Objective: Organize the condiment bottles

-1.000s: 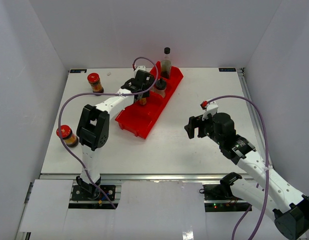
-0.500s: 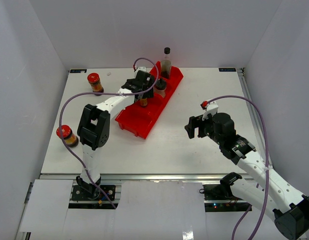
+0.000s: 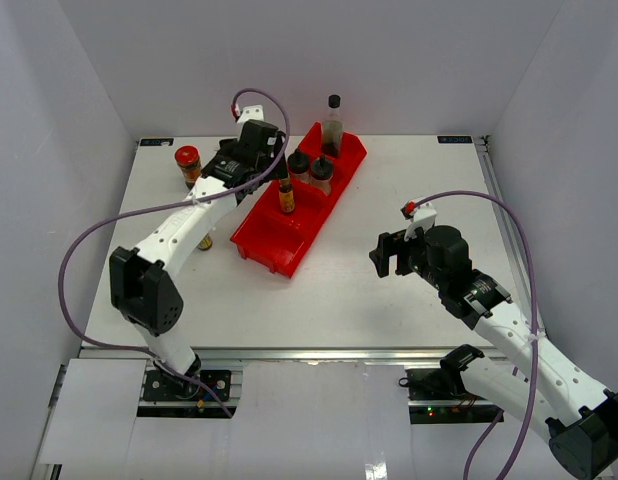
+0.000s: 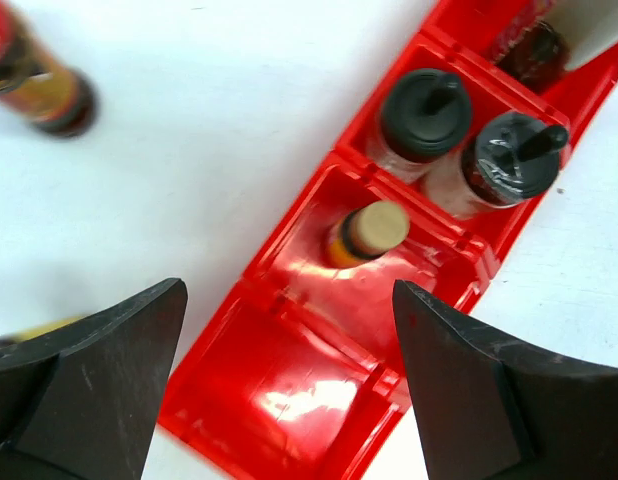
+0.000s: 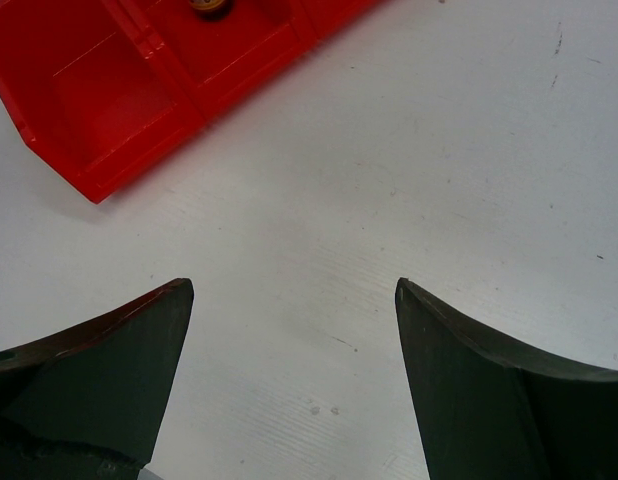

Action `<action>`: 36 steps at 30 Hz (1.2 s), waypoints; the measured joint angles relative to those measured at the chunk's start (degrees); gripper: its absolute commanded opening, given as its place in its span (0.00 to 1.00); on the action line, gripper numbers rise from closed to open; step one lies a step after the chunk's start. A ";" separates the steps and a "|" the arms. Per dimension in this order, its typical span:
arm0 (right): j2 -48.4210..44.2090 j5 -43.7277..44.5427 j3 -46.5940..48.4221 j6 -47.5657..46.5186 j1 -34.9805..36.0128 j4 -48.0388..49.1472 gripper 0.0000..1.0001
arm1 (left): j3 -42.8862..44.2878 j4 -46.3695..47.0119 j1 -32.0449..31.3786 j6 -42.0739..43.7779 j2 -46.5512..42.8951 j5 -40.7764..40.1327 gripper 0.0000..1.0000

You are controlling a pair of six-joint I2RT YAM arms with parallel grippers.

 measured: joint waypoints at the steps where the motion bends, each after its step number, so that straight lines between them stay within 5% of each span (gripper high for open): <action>1: 0.00 -0.03 0.00 0.00 0.00 0.01 0.88 | -0.75 -0.97 0.03 -0.67 -1.76 -1.28 0.95; 7: -0.02 -0.61 0.00 0.00 0.00 -0.20 0.88 | -8.94 -7.76 2.52 -5.95 -13.24 -5.44 0.92; 16: -0.70 -1.57 0.00 0.00 0.00 -0.33 0.88 | -21.36 -8.45 20.23 -9.19 -19.49 -0.30 0.88; 36: -0.86 -2.44 -0.13 0.01 0.00 -0.27 0.88 | -28.97 -1.84 20.69 -9.40 -11.31 3.04 0.76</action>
